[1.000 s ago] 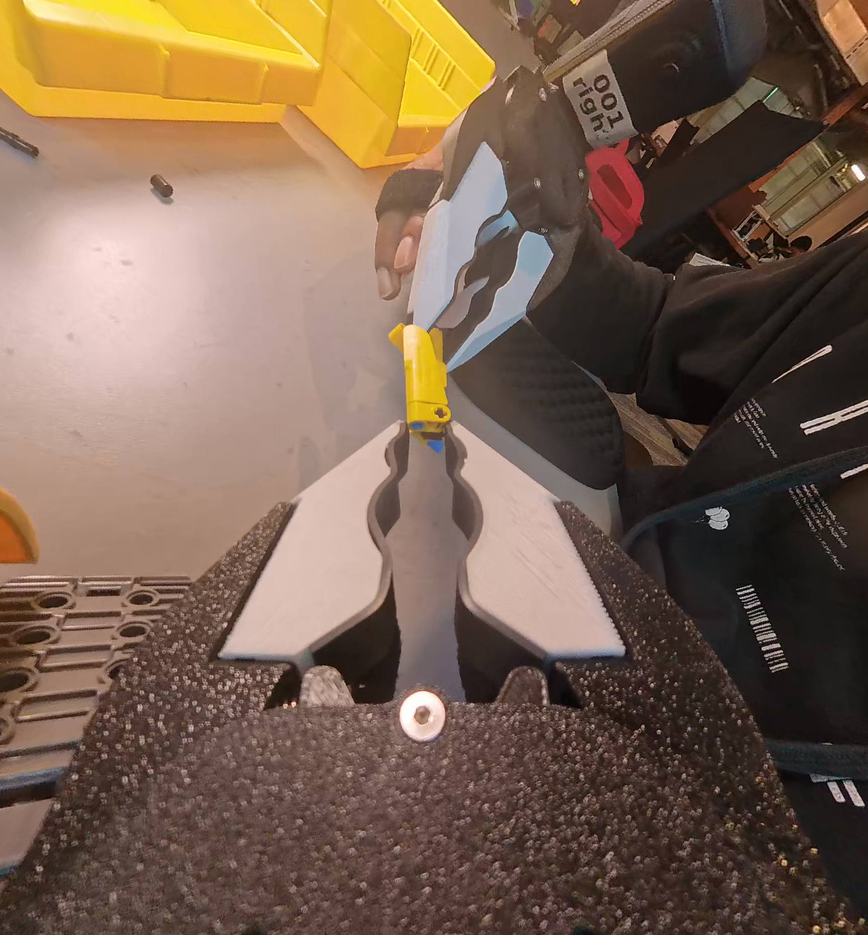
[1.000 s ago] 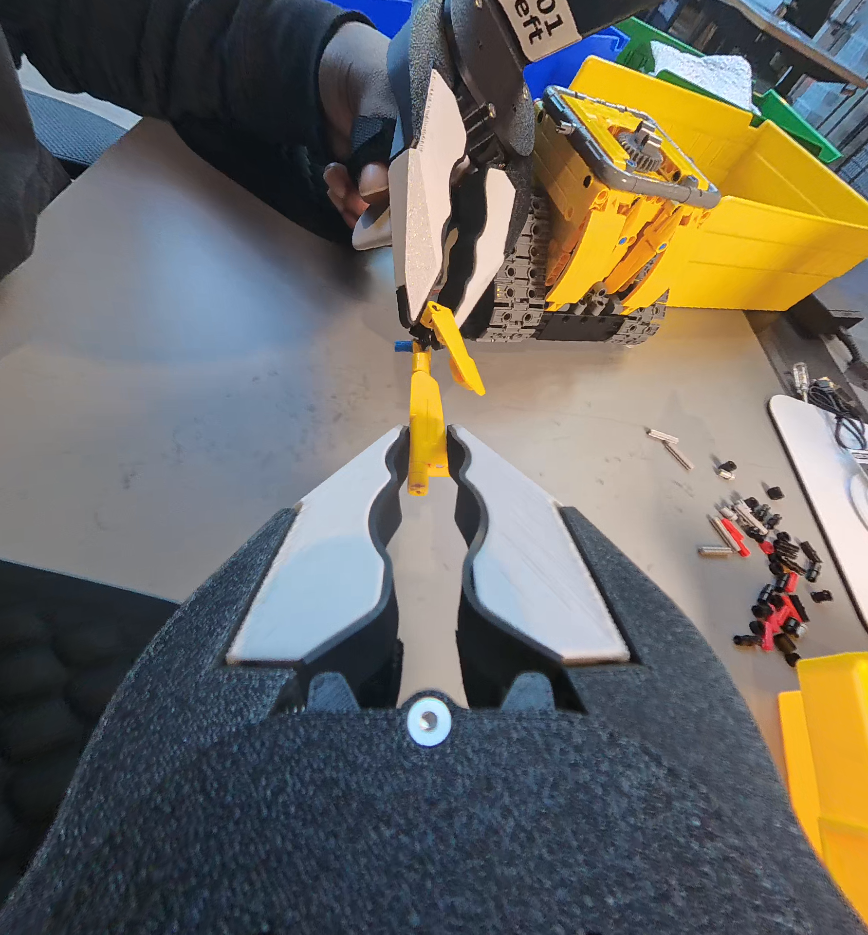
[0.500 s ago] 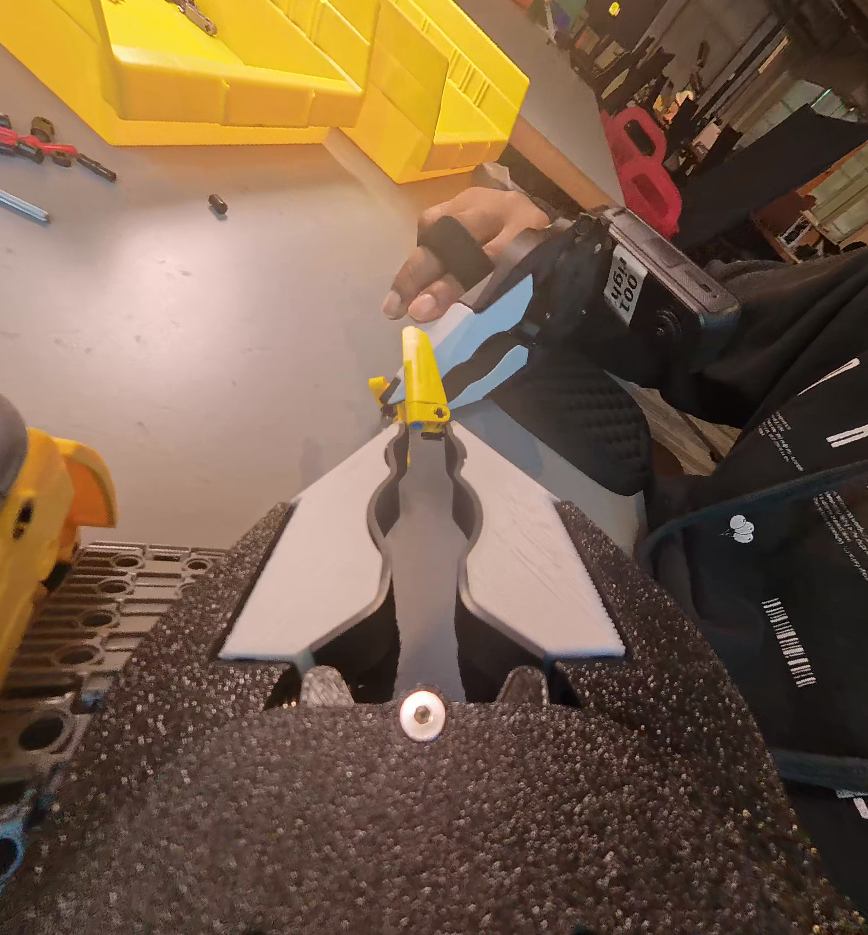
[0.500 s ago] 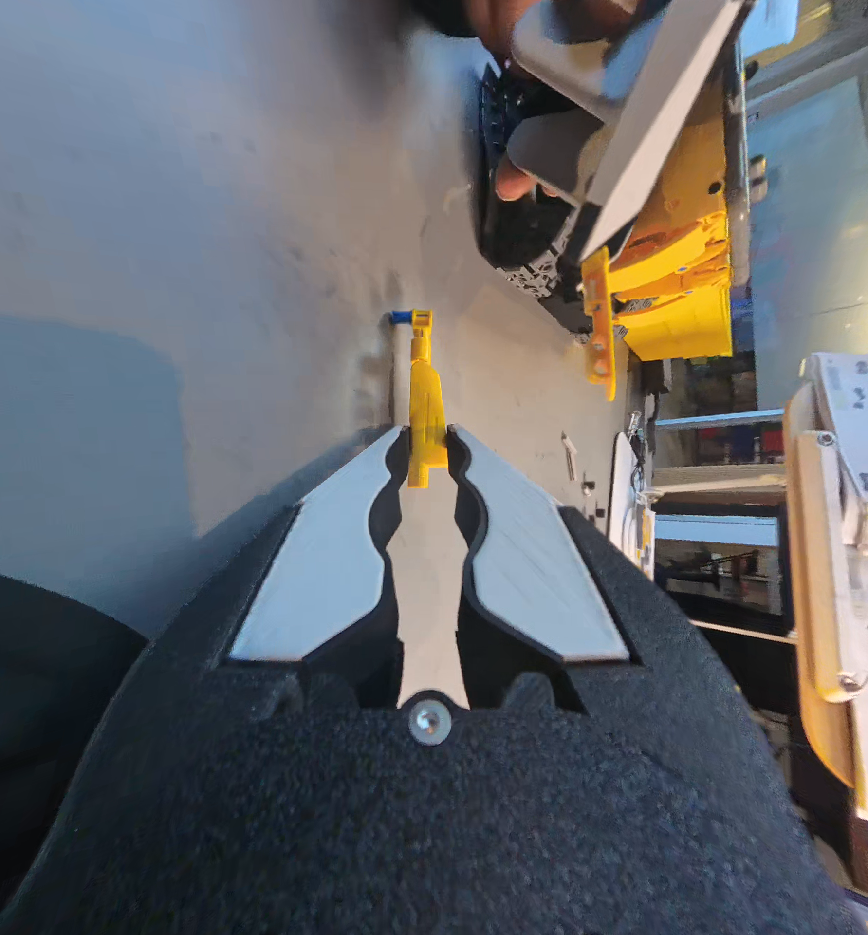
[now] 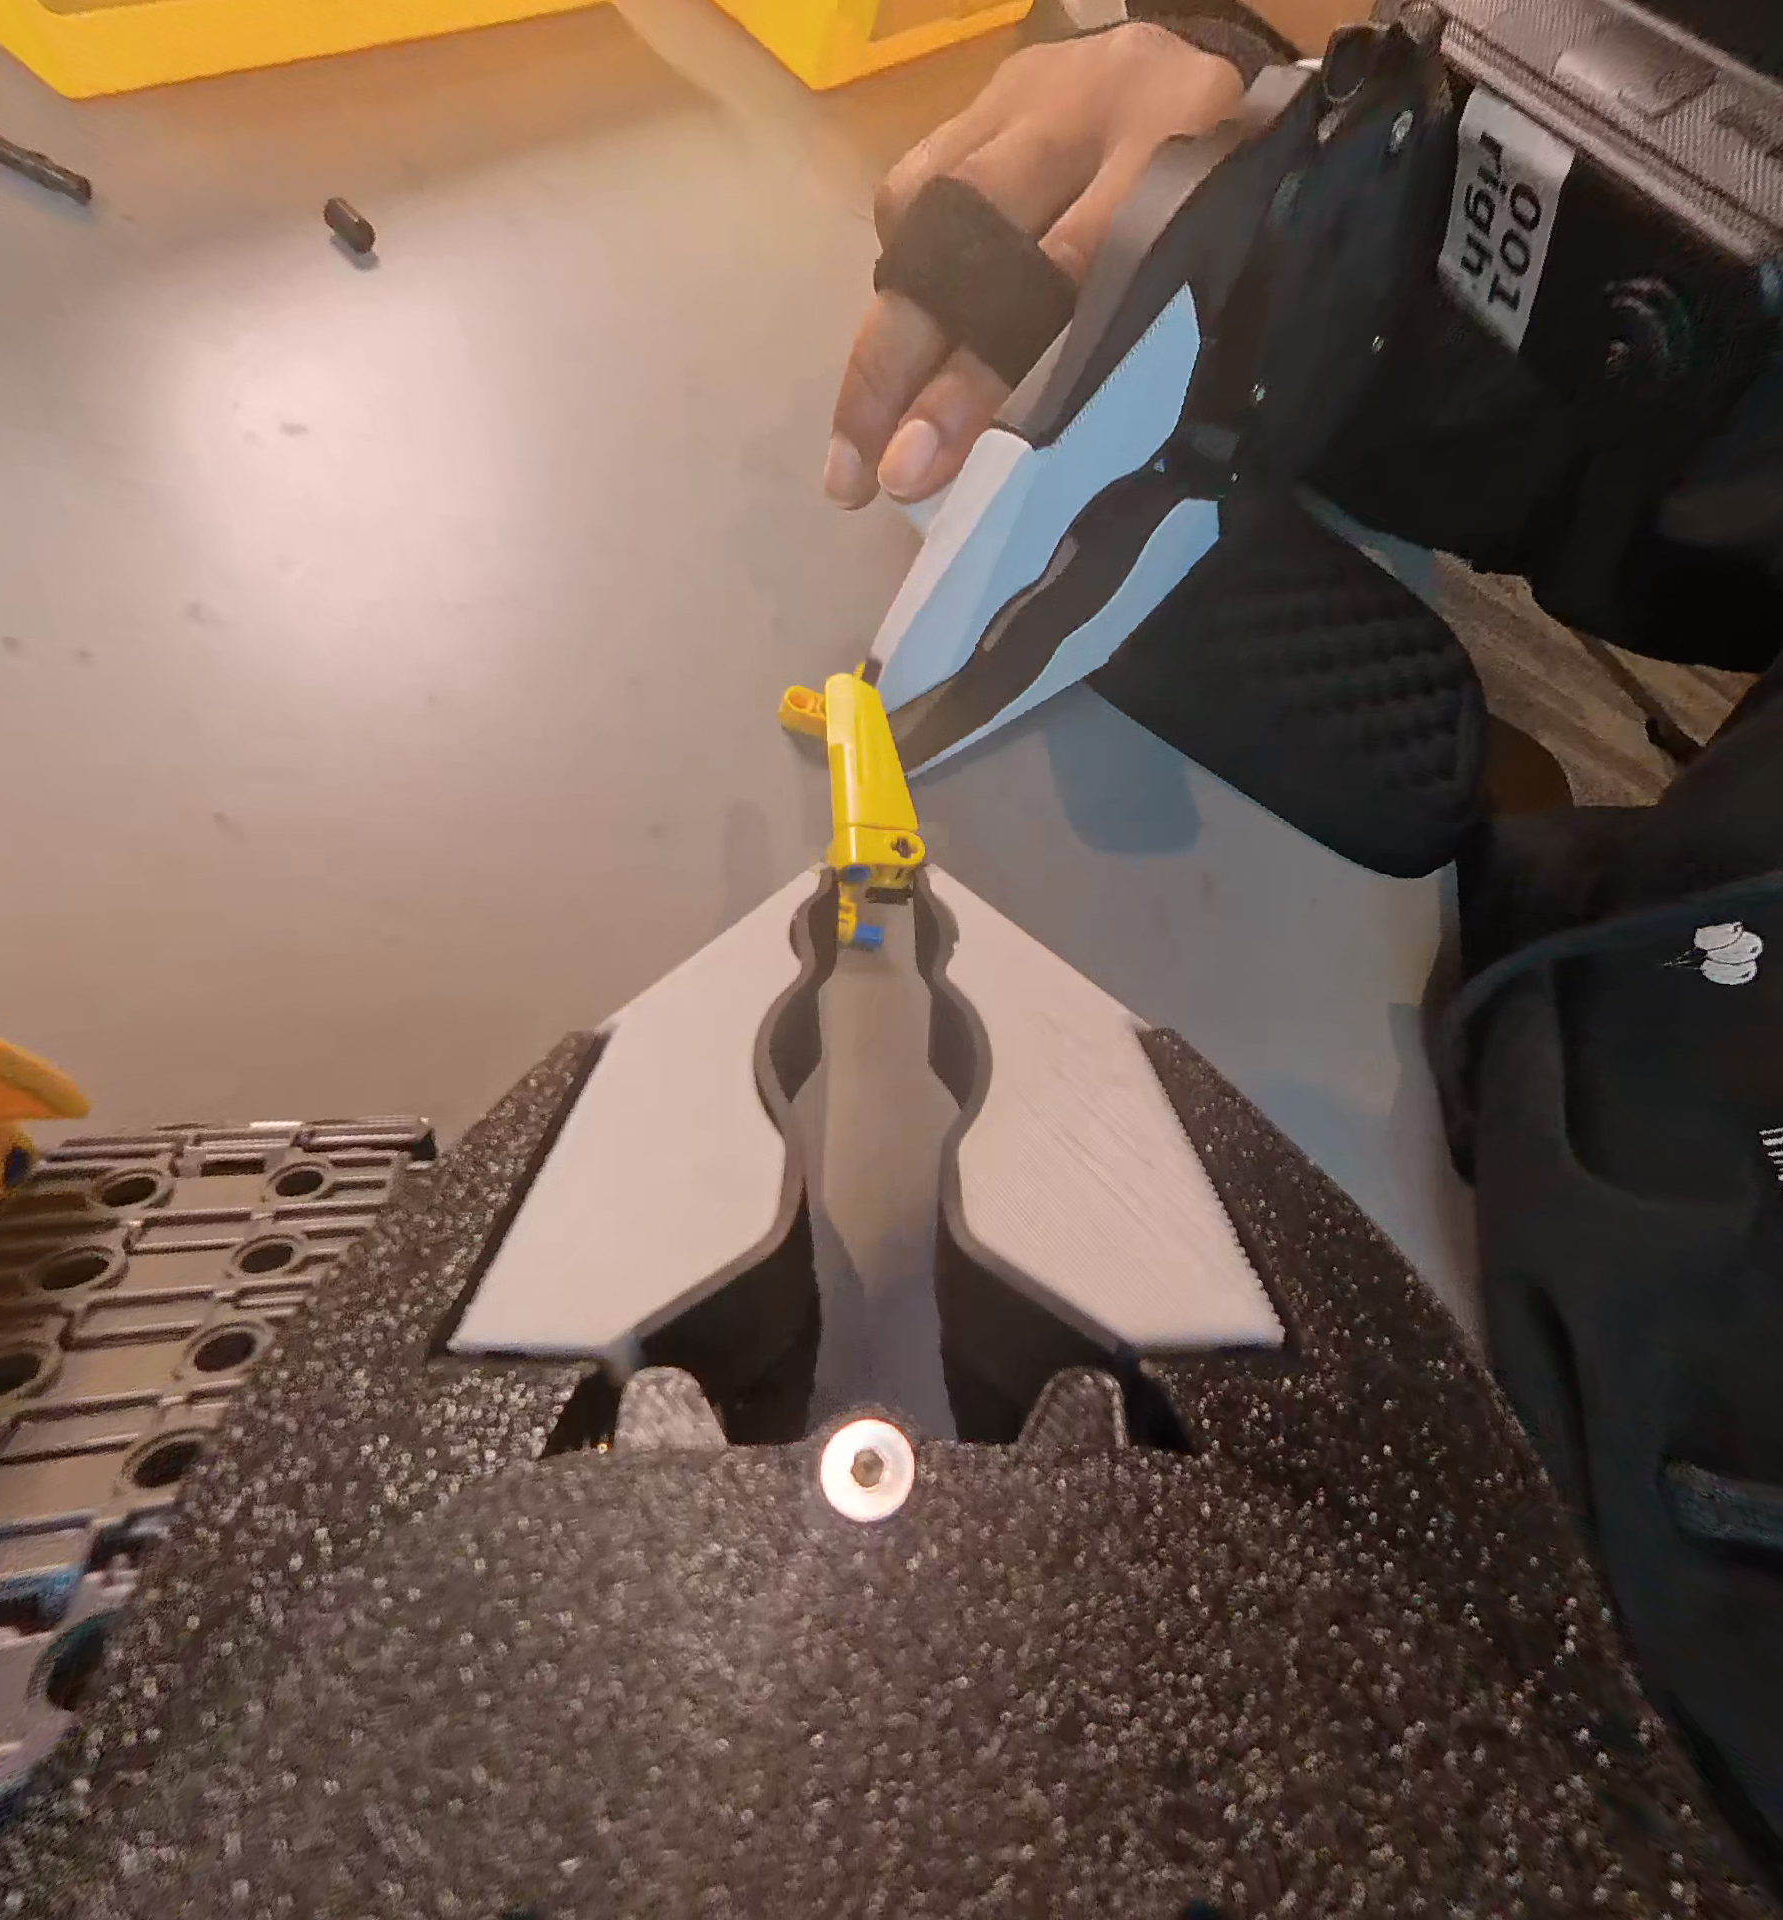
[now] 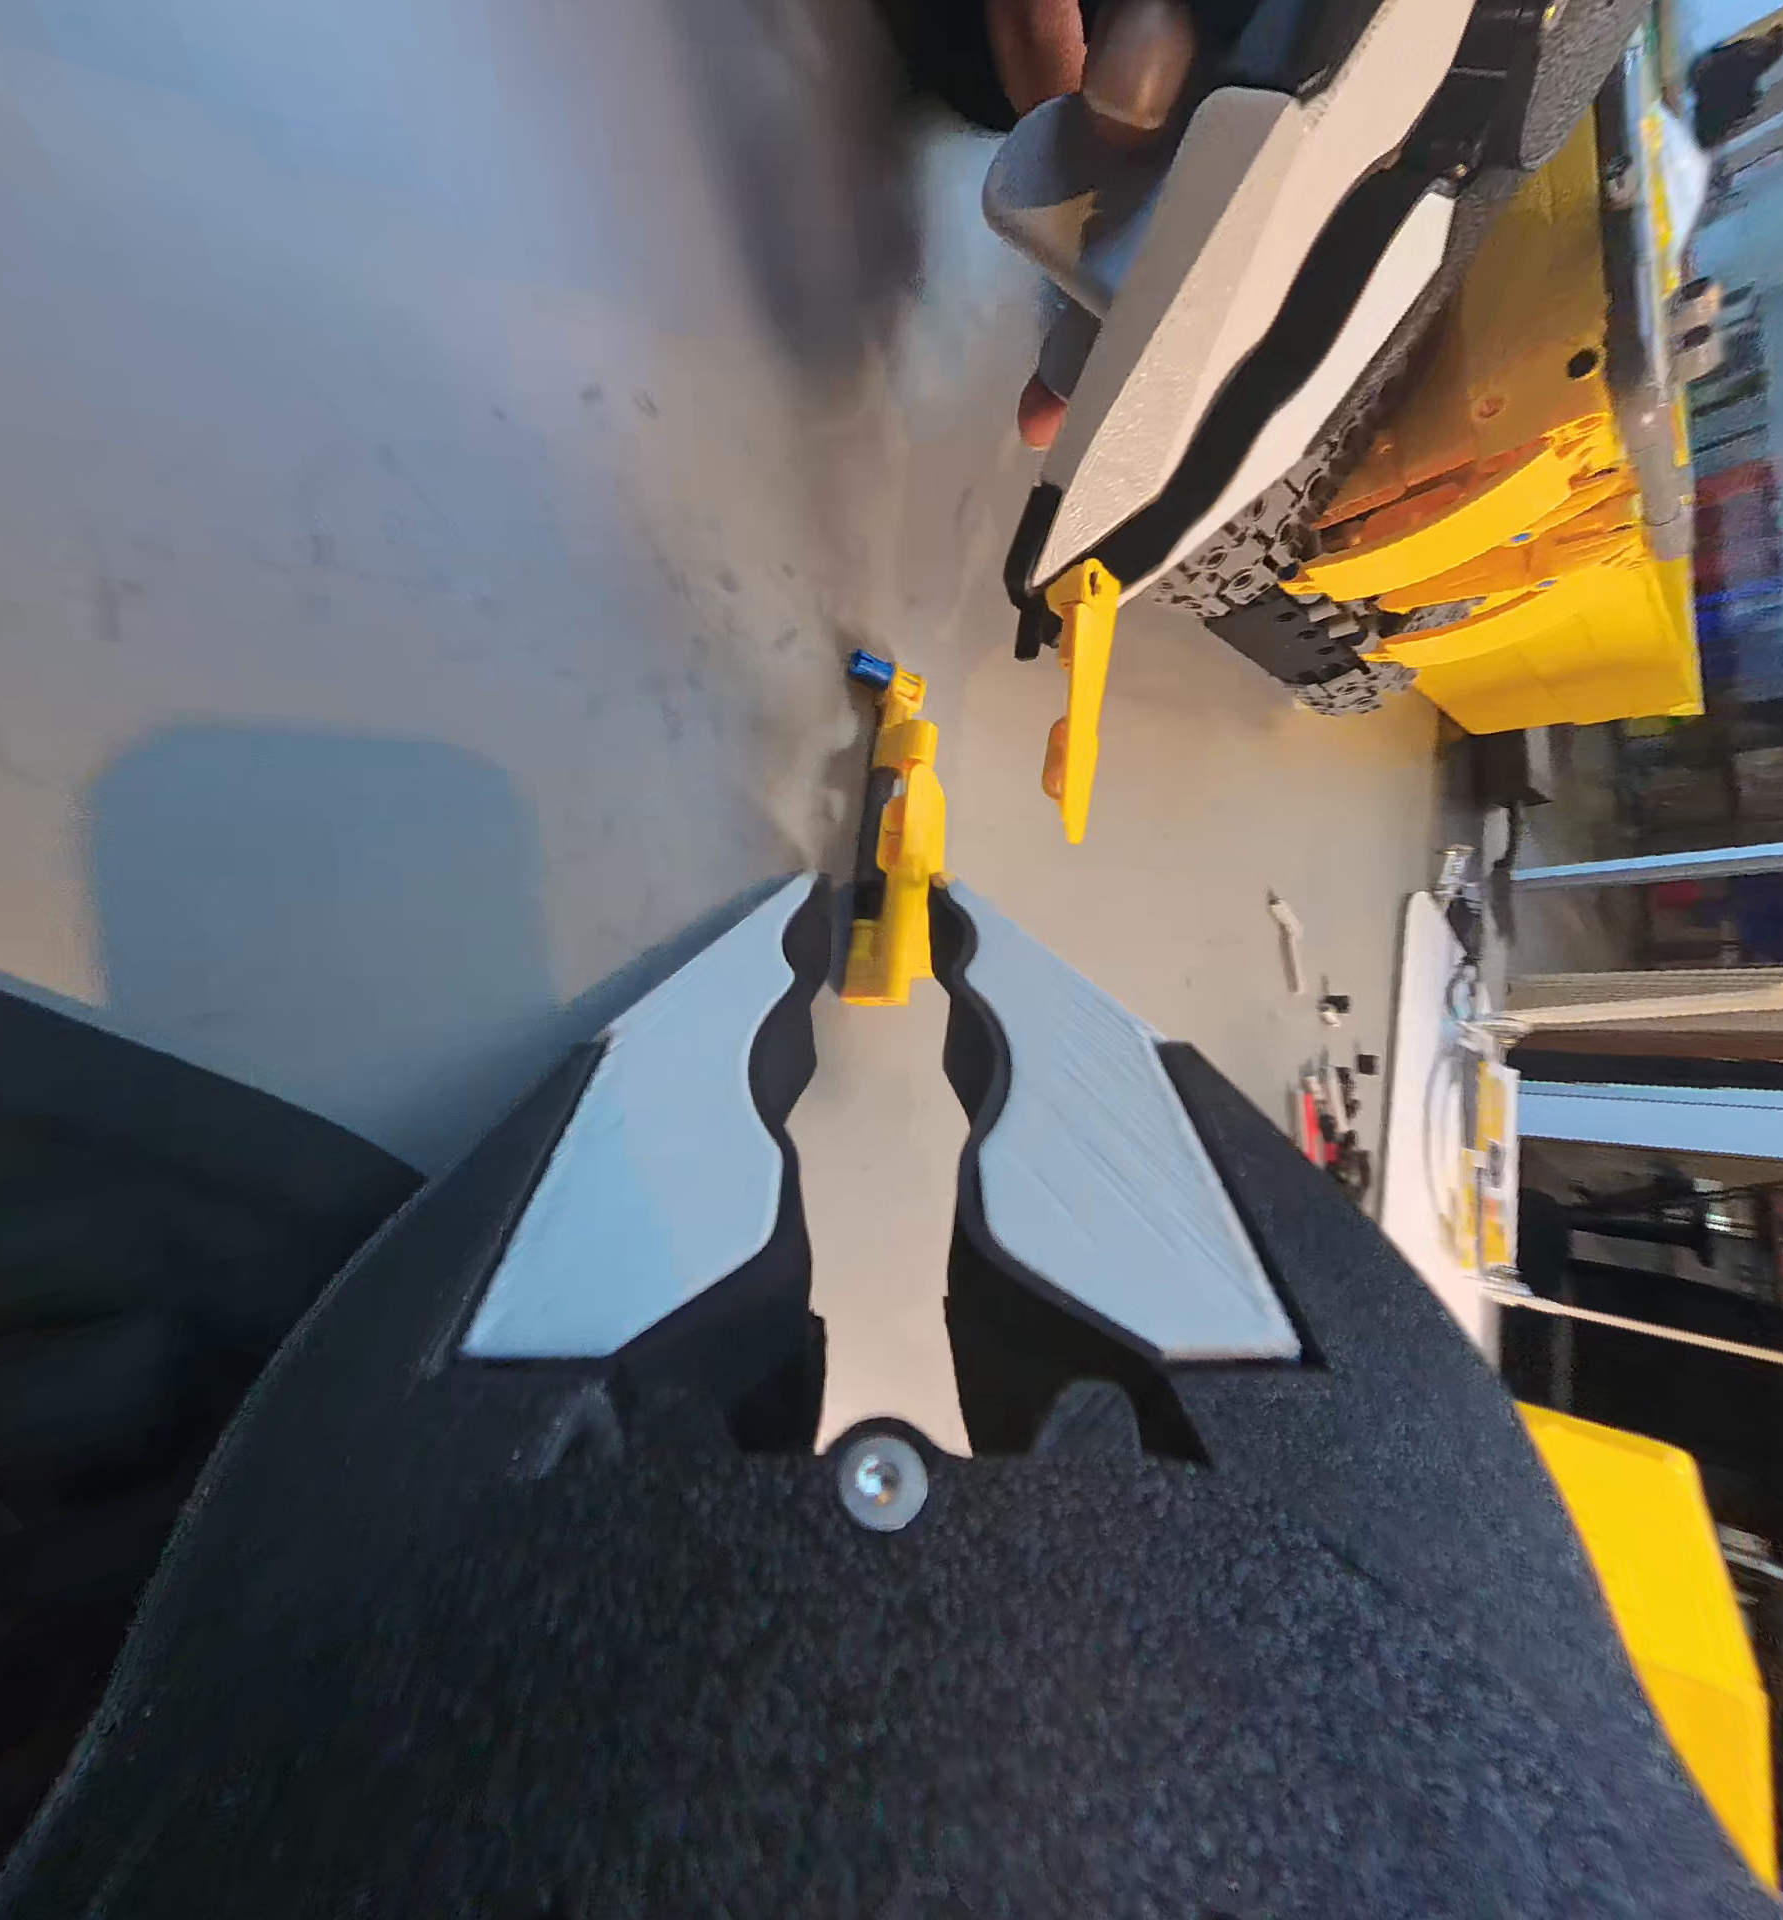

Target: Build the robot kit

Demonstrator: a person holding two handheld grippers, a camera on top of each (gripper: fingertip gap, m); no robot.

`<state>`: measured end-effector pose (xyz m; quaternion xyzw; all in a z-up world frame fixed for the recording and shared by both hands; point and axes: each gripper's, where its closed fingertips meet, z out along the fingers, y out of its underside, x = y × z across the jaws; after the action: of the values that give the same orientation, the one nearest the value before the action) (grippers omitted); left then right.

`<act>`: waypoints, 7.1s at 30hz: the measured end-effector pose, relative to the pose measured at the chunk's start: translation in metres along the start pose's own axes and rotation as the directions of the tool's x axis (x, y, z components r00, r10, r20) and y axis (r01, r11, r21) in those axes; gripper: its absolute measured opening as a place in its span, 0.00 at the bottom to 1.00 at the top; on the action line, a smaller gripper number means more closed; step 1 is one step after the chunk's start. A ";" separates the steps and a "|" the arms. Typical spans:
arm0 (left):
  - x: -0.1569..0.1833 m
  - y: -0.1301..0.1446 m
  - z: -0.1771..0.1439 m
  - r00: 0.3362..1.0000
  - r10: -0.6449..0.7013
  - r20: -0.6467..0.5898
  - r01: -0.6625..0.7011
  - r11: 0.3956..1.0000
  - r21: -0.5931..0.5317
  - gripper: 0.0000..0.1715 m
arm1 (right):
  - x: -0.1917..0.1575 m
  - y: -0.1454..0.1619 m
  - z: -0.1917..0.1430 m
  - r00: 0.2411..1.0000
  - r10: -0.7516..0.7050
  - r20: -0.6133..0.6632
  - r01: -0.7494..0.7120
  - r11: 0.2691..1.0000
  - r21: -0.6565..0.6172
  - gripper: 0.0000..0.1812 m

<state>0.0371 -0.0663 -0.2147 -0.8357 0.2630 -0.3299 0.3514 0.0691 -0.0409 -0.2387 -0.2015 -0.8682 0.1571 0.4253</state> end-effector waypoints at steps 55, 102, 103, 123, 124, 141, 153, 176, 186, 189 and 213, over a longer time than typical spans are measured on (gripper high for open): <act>0.006 -0.012 -0.025 0.999 -0.010 -0.046 0.016 0.991 0.131 0.08 | -0.005 -0.019 0.005 0.676 0.585 0.448 -0.581 0.797 -0.164 0.01; 0.009 -0.011 -0.027 0.999 0.034 -0.042 -0.028 0.990 0.135 0.08 | -0.013 -0.018 0.001 0.636 0.616 0.465 -0.643 0.756 -0.122 0.09; 0.010 -0.011 -0.027 0.998 0.052 -0.039 -0.046 0.990 0.136 0.07 | -0.011 -0.020 -0.002 0.606 0.635 0.479 -0.669 0.732 -0.125 0.09; 0.017 0.001 -0.015 0.992 0.065 -0.109 -0.060 0.997 0.048 0.07 | 0.000 -0.039 -0.003 0.402 0.695 0.596 -0.825 0.558 -0.095 0.09; 0.017 0.001 -0.015 0.991 0.057 -0.118 -0.051 0.997 0.051 0.07 | 0.000 -0.039 -0.004 0.388 0.699 0.601 -0.831 0.547 -0.100 0.09; 0.025 -0.007 -0.025 0.974 -0.006 -0.225 0.030 0.994 0.104 0.07 | 0.014 -0.041 -0.016 0.158 0.726 0.669 -0.928 0.341 -0.151 0.09; 0.032 -0.005 -0.025 0.965 0.016 -0.261 0.009 0.996 0.094 0.07 | 0.009 -0.048 -0.019 0.121 0.732 0.671 -0.930 0.320 -0.181 0.09; 0.034 -0.004 -0.019 0.967 0.046 -0.252 -0.035 0.998 0.047 0.07 | 0.000 -0.037 -0.015 0.124 0.758 0.640 -0.928 0.317 -0.196 0.09; 0.029 0.010 -0.006 0.975 0.059 -0.214 -0.071 0.996 -0.050 0.07 | -0.012 -0.031 -0.011 0.191 0.782 0.593 -0.886 0.397 -0.238 0.09; 0.028 0.022 0.003 0.978 0.118 -0.172 -0.141 0.982 -0.129 0.07 | -0.018 -0.026 -0.008 0.281 0.787 0.549 -0.839 0.479 -0.258 0.08; 0.023 0.025 0.000 0.911 0.397 0.112 -0.371 0.907 -0.198 0.11 | -0.027 -0.015 -0.003 0.446 0.786 0.429 -0.731 0.596 -0.332 0.09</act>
<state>0.0470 -0.0965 -0.2251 -0.8169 0.4231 -0.1663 0.3550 0.0831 -0.0665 -0.2480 -0.5360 -0.7732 0.3367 0.0393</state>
